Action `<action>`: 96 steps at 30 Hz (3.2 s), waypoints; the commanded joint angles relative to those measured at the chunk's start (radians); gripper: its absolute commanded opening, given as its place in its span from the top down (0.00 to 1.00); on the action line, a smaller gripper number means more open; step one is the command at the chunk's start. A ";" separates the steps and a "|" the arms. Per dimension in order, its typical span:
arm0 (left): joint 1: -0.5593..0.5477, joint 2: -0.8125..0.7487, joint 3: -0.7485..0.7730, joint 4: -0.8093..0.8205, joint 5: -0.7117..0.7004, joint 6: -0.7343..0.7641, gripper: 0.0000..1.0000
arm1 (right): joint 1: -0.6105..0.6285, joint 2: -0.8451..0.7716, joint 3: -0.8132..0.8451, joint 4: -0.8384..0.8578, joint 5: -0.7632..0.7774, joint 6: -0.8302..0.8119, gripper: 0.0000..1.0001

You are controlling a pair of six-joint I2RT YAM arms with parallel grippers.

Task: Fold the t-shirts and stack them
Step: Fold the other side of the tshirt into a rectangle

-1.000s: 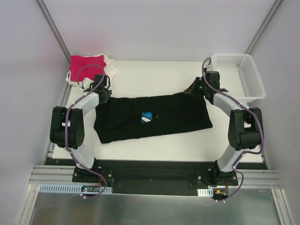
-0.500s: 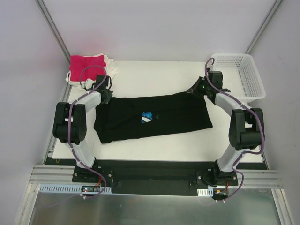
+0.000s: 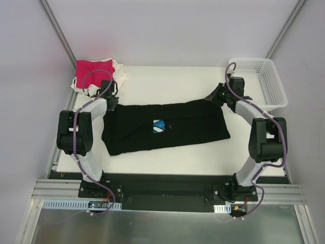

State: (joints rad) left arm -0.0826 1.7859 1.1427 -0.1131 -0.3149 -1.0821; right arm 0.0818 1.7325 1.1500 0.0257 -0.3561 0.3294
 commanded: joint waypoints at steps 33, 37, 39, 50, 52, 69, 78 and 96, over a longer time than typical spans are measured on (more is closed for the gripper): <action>-0.023 -0.371 -0.150 0.096 0.096 0.177 0.36 | 0.235 -0.074 -0.024 0.003 -0.036 0.029 0.97; -0.083 -0.422 -0.149 0.101 0.059 0.218 0.37 | 0.401 -0.001 0.009 0.034 -0.060 0.063 0.93; -0.098 -0.402 -0.135 0.101 0.059 0.238 0.37 | 0.456 0.045 0.036 0.034 -0.067 0.066 0.92; -0.101 -0.163 -0.067 0.110 0.224 0.298 0.46 | 0.656 0.252 0.238 -0.018 -0.084 0.073 0.86; -0.101 -0.148 -0.060 0.110 0.229 0.297 0.48 | 0.674 0.288 0.263 -0.021 -0.096 0.076 0.86; -0.101 -0.120 -0.040 0.132 0.223 0.329 0.58 | 0.716 0.398 0.313 -0.033 -0.095 0.109 0.71; -0.101 -0.100 -0.026 0.132 0.238 0.332 0.59 | 0.728 0.464 0.407 -0.056 -0.075 0.102 0.68; -0.101 -0.100 -0.029 0.132 0.208 0.363 0.60 | 0.674 0.567 0.539 -0.102 -0.063 0.079 0.63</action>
State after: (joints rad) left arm -0.1825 1.6936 1.0824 0.0032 -0.0868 -0.7452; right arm 0.7795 2.2745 1.6375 -0.0654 -0.4343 0.4183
